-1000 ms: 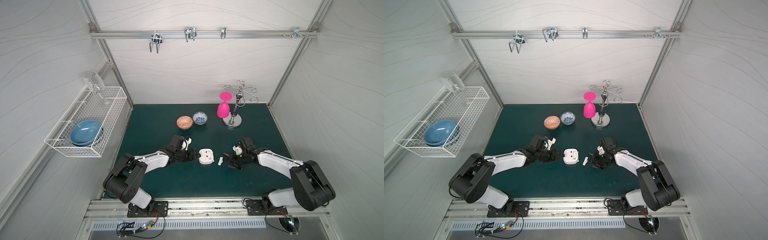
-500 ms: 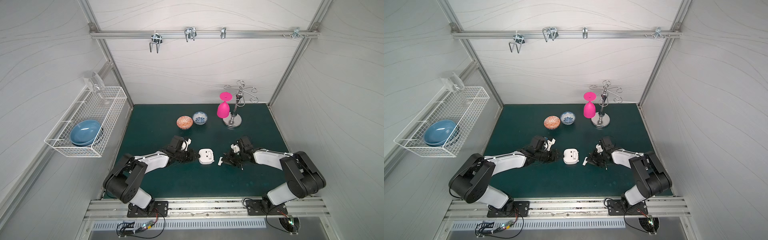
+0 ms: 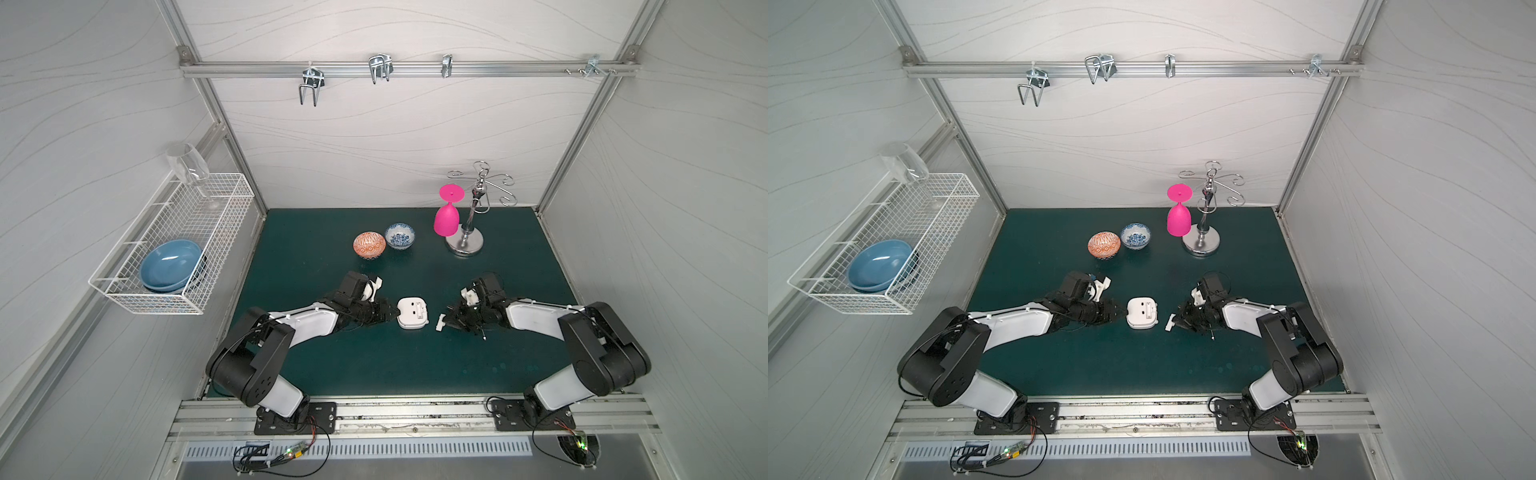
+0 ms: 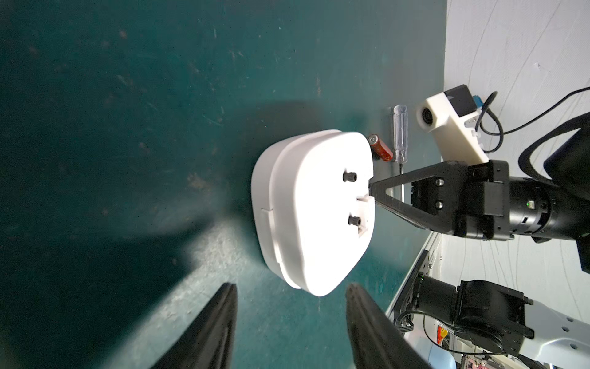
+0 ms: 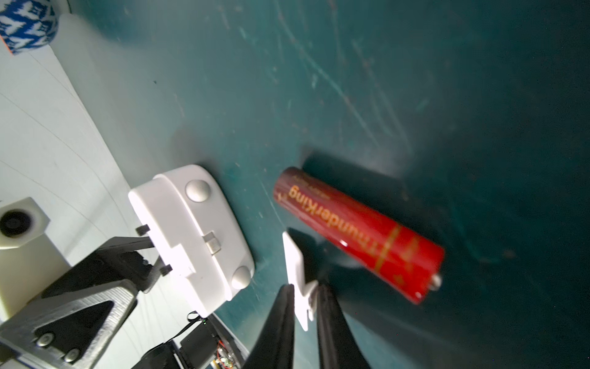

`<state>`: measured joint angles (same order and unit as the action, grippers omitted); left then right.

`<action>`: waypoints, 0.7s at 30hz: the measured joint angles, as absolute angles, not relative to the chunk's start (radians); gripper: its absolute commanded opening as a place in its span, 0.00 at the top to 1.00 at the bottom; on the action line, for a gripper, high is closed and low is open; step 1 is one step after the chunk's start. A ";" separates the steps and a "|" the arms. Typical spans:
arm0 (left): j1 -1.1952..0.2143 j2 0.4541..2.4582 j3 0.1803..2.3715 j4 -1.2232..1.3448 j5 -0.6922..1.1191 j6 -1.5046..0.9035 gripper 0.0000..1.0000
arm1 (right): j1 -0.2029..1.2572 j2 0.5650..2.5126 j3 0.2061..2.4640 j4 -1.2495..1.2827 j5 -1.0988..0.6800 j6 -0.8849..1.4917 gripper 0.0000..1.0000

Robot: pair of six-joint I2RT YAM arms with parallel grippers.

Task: Remove the battery from the alarm
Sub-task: Pick up the cover from the center of the board.

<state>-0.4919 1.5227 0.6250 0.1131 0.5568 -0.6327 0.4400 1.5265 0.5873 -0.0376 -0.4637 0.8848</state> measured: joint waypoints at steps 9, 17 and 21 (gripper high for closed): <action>-0.492 1.523 0.625 0.113 0.557 -0.633 0.41 | 0.443 1.516 0.586 -0.054 -0.451 0.883 0.97; -0.492 1.525 0.625 0.113 0.558 -0.633 0.41 | 0.444 1.452 0.624 -0.186 -0.419 0.810 1.00; -0.492 1.529 0.629 0.115 0.569 -0.633 0.41 | 0.444 1.430 0.727 -0.305 -0.420 0.681 1.00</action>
<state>-0.4915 1.5288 0.6289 0.1150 0.5686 -0.6327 0.4438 1.4296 0.7273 -0.3050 -0.4202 0.6807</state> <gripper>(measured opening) 0.589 0.061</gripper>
